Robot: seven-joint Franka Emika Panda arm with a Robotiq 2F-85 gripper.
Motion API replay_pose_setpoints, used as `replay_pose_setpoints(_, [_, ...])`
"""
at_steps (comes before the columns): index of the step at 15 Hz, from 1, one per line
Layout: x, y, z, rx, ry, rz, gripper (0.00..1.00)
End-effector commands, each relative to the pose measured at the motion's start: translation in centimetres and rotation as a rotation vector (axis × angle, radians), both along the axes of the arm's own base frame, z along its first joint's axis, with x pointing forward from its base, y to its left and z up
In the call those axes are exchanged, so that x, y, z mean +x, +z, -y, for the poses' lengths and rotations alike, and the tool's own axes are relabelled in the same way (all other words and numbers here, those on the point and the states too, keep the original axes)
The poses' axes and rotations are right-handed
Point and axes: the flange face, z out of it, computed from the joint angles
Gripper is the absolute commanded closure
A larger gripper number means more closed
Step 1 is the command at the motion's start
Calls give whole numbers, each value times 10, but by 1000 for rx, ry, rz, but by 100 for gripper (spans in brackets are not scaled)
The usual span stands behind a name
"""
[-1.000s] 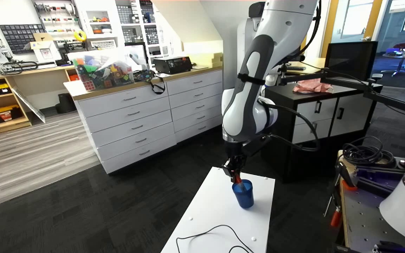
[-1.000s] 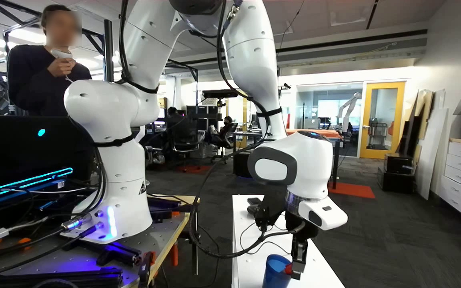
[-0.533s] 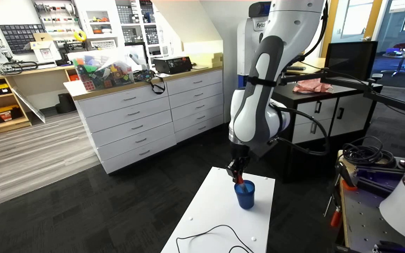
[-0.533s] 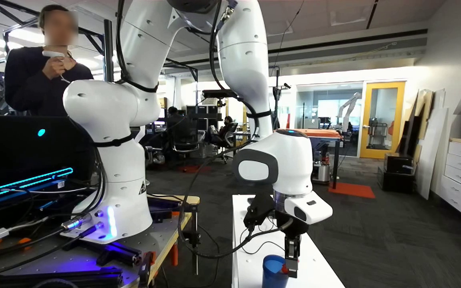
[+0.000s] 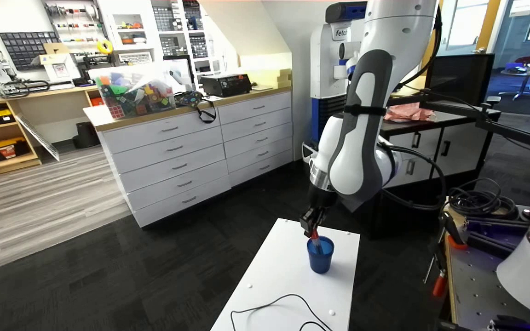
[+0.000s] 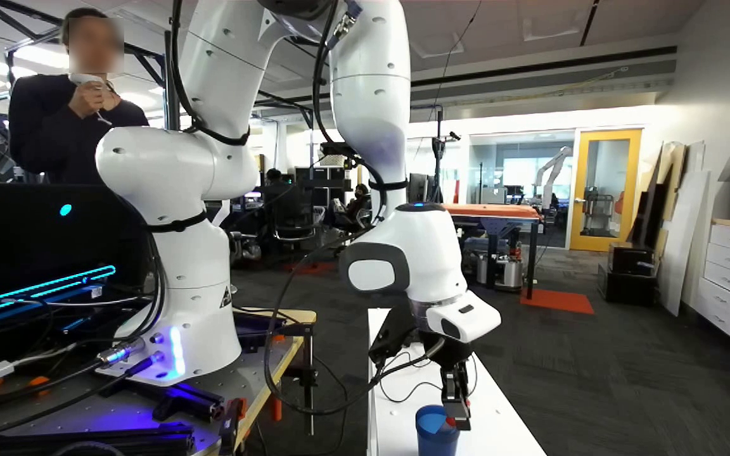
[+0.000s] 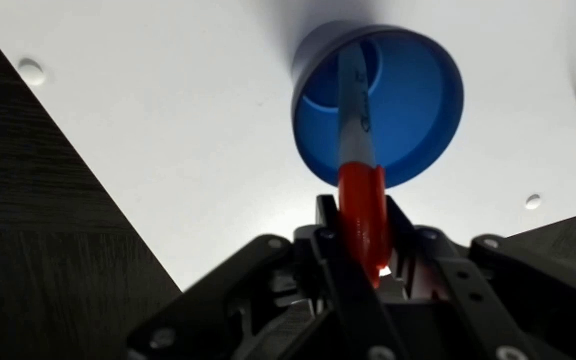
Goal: Pick up the pen from the blue cup and put it on the table.
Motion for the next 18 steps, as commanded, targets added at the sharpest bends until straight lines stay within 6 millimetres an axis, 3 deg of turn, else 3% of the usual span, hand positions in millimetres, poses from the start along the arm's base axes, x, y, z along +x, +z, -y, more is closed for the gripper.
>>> replay_pose_setpoints(1, [-12, 16, -1, -6, -7, 41, 92])
replay_pose_setpoints(6, [-6, 30, -2, -21, -21, 52, 92])
replay_pose_setpoints(18, [14, 89, 8, -83, -50, 94, 92])
